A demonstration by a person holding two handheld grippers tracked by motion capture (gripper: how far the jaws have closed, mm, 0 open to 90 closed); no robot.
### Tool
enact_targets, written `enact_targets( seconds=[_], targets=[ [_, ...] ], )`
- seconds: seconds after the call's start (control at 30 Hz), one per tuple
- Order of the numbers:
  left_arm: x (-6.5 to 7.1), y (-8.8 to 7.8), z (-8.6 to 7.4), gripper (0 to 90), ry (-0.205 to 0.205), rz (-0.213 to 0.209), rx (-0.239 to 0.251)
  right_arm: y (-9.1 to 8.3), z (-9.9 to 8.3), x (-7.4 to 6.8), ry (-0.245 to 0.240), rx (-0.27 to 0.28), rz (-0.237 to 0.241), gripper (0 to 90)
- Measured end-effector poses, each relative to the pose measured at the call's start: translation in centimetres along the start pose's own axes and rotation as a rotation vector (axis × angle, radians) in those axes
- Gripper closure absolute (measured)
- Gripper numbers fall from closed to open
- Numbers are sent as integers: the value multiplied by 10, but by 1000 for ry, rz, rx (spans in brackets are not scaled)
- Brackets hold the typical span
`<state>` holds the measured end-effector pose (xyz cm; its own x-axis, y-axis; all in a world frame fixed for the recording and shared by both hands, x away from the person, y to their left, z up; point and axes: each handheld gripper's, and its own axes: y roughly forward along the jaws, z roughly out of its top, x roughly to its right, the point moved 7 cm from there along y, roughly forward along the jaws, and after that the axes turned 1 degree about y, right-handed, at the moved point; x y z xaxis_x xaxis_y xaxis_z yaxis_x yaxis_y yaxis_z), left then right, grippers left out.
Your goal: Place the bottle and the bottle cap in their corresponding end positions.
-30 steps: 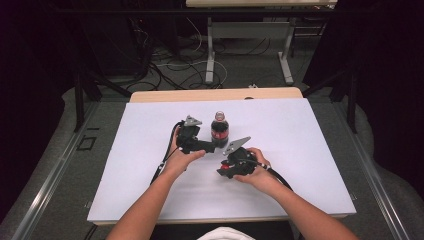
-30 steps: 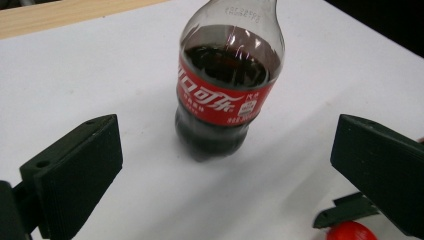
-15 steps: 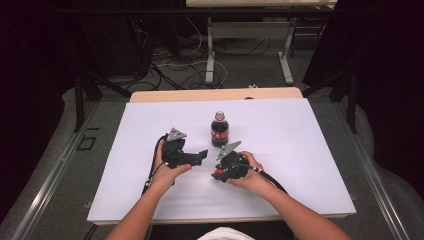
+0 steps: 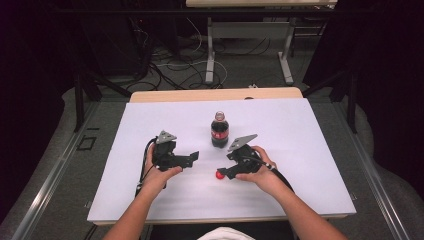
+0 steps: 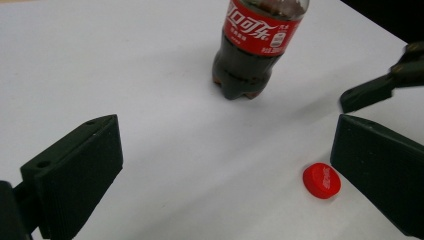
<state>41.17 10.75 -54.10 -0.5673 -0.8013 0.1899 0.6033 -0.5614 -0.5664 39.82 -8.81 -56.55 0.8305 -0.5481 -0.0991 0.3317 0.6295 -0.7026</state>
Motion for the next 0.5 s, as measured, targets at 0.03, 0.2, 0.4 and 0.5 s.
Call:
enact_targets(
  seconds=[0.03, 0.2, 0.4, 0.5],
  targets=[
    [-3, -2, -1, 8, -7, 4, 1, -6, 0, 4, 16, 18, -18, 312],
    [-16, -13, -6, 8, -22, 30, 2, -29, 0, 25, 100, 96, -67, 207],
    [-31, -25, -10, 8, -53, 49, -7, -52, -13, 63, 193, 138, -208, 154],
    [-39, -26, -11, 8, -80, 69, 5, -62, -26, 80, 264, 147, -272, 142]
  ],
)
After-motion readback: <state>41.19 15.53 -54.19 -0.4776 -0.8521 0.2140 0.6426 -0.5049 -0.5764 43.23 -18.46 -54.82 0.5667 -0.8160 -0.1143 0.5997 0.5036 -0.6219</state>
